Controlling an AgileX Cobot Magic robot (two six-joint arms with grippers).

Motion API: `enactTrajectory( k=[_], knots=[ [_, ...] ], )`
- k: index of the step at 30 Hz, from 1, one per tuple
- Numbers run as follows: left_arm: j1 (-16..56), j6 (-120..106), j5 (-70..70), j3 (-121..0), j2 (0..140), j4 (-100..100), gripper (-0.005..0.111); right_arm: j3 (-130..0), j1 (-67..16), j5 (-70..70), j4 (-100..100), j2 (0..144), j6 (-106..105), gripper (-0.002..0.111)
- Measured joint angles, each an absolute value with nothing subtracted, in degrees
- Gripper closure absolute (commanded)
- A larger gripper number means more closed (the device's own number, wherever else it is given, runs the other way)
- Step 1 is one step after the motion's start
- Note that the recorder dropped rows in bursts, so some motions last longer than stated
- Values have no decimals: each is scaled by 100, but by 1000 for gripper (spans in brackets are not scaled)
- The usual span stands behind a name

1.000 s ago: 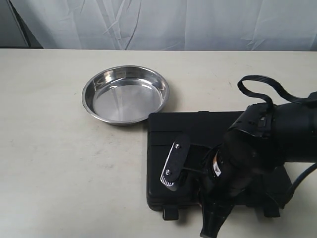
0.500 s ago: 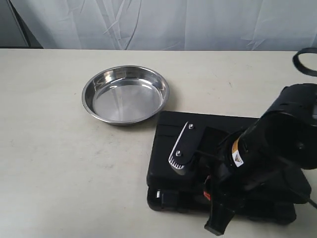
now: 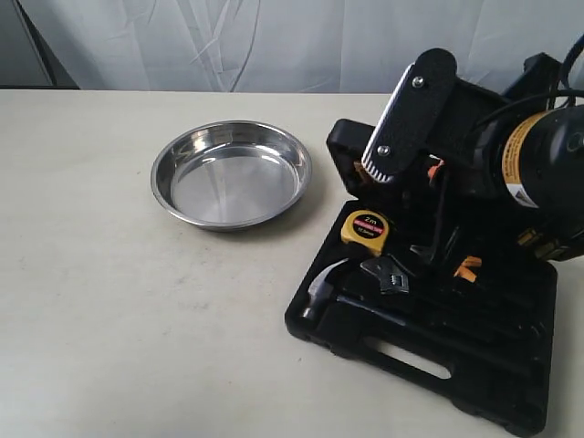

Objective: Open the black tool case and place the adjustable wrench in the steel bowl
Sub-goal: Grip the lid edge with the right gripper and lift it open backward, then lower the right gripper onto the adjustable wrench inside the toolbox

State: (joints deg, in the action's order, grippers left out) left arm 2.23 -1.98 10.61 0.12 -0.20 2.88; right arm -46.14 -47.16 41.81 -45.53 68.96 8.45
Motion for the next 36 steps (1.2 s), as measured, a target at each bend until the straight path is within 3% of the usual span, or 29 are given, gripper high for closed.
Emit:
enactTrajectory(
  k=[7, 16, 29, 36],
  knots=[
    [223, -198, 1061, 12, -20, 288, 106, -4614, -4670, 4407, -5910, 7186, 1213, 108],
    [223, -198, 1061, 12, -20, 288, 106, -4689, -3979, 4048, -6819, 7500, 1613, 108],
    [223, -198, 1061, 12, -20, 288, 106, -4643, -3500, 5112, -8617, 7714, 5120, 108],
    [223, -198, 1061, 12, -20, 288, 106, -4643, -3500, 4844, -8168, 7714, 5602, 108]
  ],
)
